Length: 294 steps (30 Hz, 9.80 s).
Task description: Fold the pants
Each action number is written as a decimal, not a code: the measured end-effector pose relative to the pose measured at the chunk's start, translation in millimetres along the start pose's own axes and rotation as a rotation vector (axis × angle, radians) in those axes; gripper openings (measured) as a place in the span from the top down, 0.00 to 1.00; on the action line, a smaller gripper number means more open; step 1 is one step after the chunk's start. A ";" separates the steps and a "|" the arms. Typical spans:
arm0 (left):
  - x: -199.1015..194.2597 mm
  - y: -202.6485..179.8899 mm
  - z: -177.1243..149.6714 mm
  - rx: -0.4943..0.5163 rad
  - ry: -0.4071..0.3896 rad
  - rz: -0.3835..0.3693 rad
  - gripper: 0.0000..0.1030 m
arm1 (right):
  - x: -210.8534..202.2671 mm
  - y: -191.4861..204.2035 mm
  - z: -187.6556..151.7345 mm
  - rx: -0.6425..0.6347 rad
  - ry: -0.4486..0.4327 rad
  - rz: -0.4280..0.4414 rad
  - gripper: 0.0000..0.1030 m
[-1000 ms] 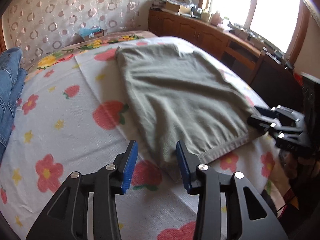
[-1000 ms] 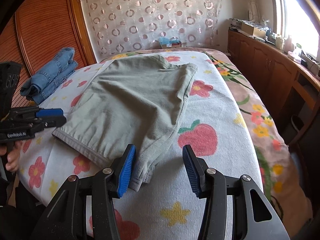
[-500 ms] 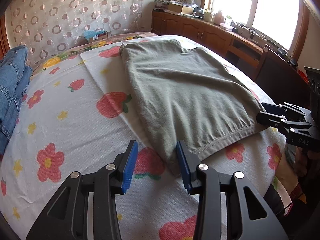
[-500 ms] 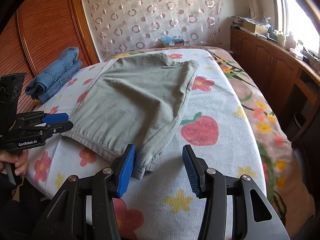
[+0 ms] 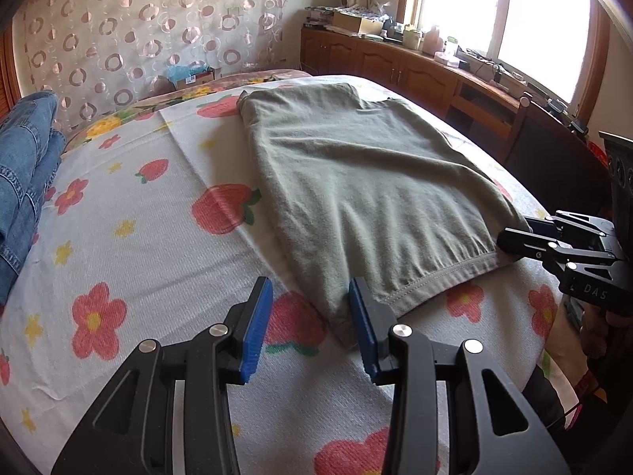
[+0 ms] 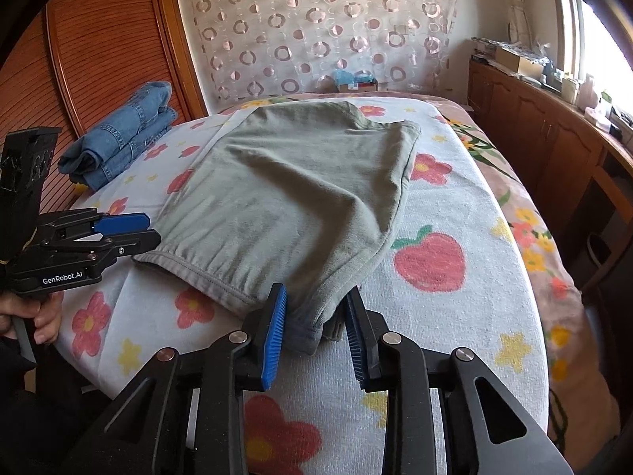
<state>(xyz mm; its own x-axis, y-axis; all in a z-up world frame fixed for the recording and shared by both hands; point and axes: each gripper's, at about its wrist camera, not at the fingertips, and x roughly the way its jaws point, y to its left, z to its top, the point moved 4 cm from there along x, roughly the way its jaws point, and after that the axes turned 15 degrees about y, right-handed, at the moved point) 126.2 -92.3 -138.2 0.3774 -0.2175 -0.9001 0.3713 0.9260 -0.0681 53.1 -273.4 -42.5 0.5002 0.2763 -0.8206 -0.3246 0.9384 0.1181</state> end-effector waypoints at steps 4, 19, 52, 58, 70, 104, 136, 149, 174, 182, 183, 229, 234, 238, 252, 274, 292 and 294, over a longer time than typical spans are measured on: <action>0.3 0.0 -0.5 -0.006 -0.005 0.006 0.60 | 1.1 1.2 -1.0 -0.007 -0.003 0.008 0.78; -42.1 -17.4 14.8 0.014 -0.081 -0.060 0.96 | -37.9 0.2 20.3 0.013 -0.093 0.134 0.89; -204.9 101.7 135.2 -0.102 -0.441 0.167 0.97 | -111.1 59.8 233.8 -0.204 -0.282 0.174 0.89; -124.1 95.0 59.5 -0.109 -0.279 0.129 0.97 | -36.2 60.4 167.7 -0.208 -0.087 0.191 0.89; -62.7 72.7 -14.9 -0.141 -0.117 0.060 0.97 | 21.5 69.1 99.0 -0.182 0.064 0.227 0.89; -87.6 39.4 -59.3 -0.110 -0.116 0.021 0.97 | 13.6 55.3 73.9 -0.167 0.041 0.233 0.89; -56.2 122.5 66.5 -0.181 -0.181 0.090 0.97 | 90.1 43.7 201.1 -0.042 -0.015 0.226 0.88; -27.2 131.4 77.6 -0.191 -0.120 0.131 0.73 | 114.0 43.1 208.6 -0.058 -0.017 0.163 0.65; -14.2 145.7 41.2 -0.222 -0.066 0.134 0.23 | 140.4 39.8 246.8 -0.127 0.059 0.074 0.65; -15.8 127.0 21.9 -0.180 -0.054 0.109 0.23 | 103.4 35.4 180.1 -0.140 0.048 0.143 0.65; -14.2 125.6 19.8 -0.176 -0.047 0.113 0.23 | 98.2 33.2 171.5 -0.143 0.055 0.142 0.65; -20.2 142.9 27.4 -0.216 -0.066 0.068 0.20 | 82.4 23.8 173.0 -0.143 0.087 0.093 0.58; -17.5 151.9 53.3 -0.198 -0.051 0.094 0.20 | 100.7 23.8 190.4 -0.145 0.110 0.132 0.58; -0.7 160.5 70.1 -0.204 -0.021 0.091 0.20 | 117.9 22.7 200.4 -0.140 0.136 0.150 0.58; 40.8 189.1 90.5 -0.230 0.029 0.046 0.17 | 146.6 22.5 220.9 -0.187 0.156 0.117 0.57; 41.3 186.6 89.3 -0.213 0.007 0.054 0.13 | 149.3 31.1 216.3 -0.193 0.129 0.122 0.73; 32.8 176.2 86.3 -0.209 -0.017 -0.078 0.65 | 149.9 26.7 213.9 -0.147 0.125 0.193 0.90; 28.6 170.8 86.4 -0.196 -0.031 -0.075 0.76 | 148.7 28.8 214.5 -0.140 0.121 0.197 0.90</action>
<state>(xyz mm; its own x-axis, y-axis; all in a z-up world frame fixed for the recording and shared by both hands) 273.7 33.0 -138.5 0.3821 -0.2951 -0.8758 0.2283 0.9484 -0.2200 290.3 -160.8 -41.2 0.3194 0.4165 -0.8512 -0.5183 0.8288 0.2110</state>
